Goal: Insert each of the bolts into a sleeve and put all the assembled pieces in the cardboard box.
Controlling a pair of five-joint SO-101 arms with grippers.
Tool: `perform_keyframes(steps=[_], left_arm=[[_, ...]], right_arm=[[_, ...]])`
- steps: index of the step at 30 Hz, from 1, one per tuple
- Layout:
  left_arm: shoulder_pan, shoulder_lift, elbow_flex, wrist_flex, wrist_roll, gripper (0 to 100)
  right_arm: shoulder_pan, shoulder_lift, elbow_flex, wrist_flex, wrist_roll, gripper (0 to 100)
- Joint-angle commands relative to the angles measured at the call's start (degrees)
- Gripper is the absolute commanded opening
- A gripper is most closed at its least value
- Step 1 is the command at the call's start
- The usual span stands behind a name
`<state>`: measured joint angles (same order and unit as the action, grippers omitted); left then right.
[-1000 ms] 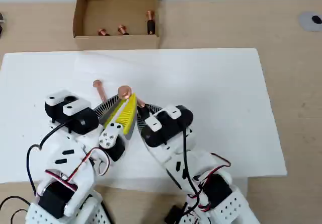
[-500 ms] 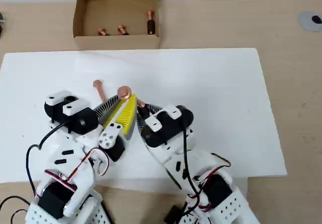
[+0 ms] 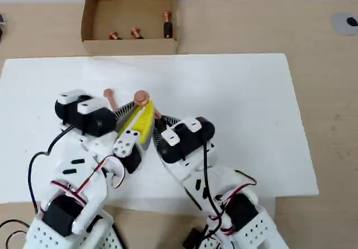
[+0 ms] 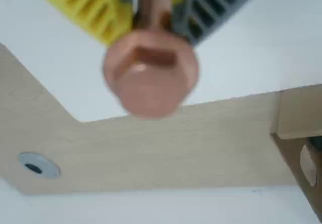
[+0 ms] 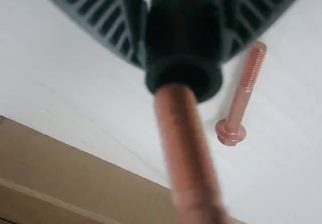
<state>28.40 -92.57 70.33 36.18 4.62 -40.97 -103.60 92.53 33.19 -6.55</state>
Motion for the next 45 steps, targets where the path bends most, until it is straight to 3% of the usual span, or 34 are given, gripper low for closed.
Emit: perform_keyframes(steps=[1,16,34,45], left_arm=[[0.4,1.6,-3.1,0.3,-0.4,1],[0.5,1.8,-7.4,5.2,-2.3,1],[0.7,1.6,-4.0,4.7,0.2,1],[0.7,1.6,3.3,-3.1,0.0,1]], right_arm=[[-0.4,-5.1,-1.4,-1.8,0.3,1.2],[-0.4,-5.1,-1.1,-1.8,0.3,1.2],[-0.4,-5.1,-1.3,-1.8,0.3,1.2],[-0.4,-5.1,-1.3,-1.8,0.4,1.2]])
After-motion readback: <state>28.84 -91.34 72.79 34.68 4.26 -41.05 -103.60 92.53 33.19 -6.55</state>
